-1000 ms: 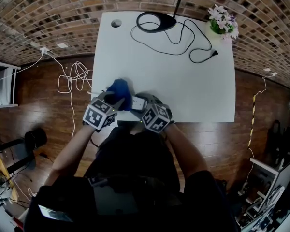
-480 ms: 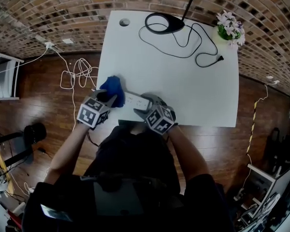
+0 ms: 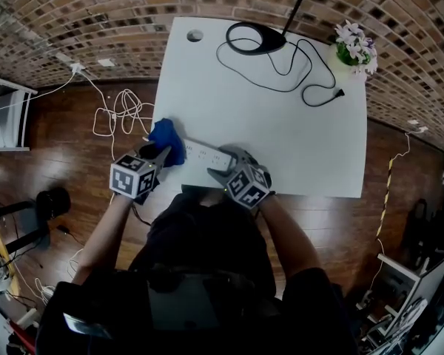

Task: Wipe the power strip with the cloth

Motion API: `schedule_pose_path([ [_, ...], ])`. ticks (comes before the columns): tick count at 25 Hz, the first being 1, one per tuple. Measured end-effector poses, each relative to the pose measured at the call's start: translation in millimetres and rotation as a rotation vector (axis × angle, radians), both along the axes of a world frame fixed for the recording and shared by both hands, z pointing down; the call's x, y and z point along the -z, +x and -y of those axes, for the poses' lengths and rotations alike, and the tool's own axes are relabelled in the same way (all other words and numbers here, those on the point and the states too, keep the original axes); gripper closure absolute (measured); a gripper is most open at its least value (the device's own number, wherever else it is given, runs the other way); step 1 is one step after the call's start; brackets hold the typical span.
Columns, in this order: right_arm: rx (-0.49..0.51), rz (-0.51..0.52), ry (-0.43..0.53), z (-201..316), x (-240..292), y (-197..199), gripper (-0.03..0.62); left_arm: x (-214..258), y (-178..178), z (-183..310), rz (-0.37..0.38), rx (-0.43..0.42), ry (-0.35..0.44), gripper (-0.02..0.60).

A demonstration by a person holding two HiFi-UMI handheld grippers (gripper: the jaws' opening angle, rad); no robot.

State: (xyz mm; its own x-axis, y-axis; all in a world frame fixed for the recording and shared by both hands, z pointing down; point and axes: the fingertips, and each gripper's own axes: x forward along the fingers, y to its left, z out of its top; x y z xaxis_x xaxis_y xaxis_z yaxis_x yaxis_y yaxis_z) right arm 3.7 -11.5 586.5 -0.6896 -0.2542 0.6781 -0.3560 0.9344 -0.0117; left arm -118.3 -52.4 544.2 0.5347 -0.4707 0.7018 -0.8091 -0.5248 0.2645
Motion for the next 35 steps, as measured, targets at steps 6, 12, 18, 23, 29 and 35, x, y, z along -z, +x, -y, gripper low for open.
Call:
schedule_pose_path([
  [6, 0.013, -0.020, 0.006, -1, 0, -1, 0.310, 6, -3, 6, -0.021, 0.017, 0.027, 0.515],
  [12, 0.058, -0.058, 0.084, -3, 2, -3, 0.315, 20, 5, 13, -0.085, 0.018, 0.053, 0.503],
  [18, 0.158, -0.154, 0.264, -7, 7, -7, 0.320, 32, 15, 19, -0.112, -0.032, 0.071, 0.502],
  [23, 0.241, -0.256, 0.421, -2, 12, -4, 0.324, 35, 17, 18, -0.070, -0.164, 0.090, 0.500],
  [29, 0.318, -0.371, 0.604, 11, 27, 1, 0.330, 28, 31, 10, -0.061, -0.339, 0.053, 0.499],
  [35, 0.369, -0.402, 0.689, 14, 30, 6, 0.329, 18, 51, 4, -0.019, -0.531, 0.034, 0.492],
])
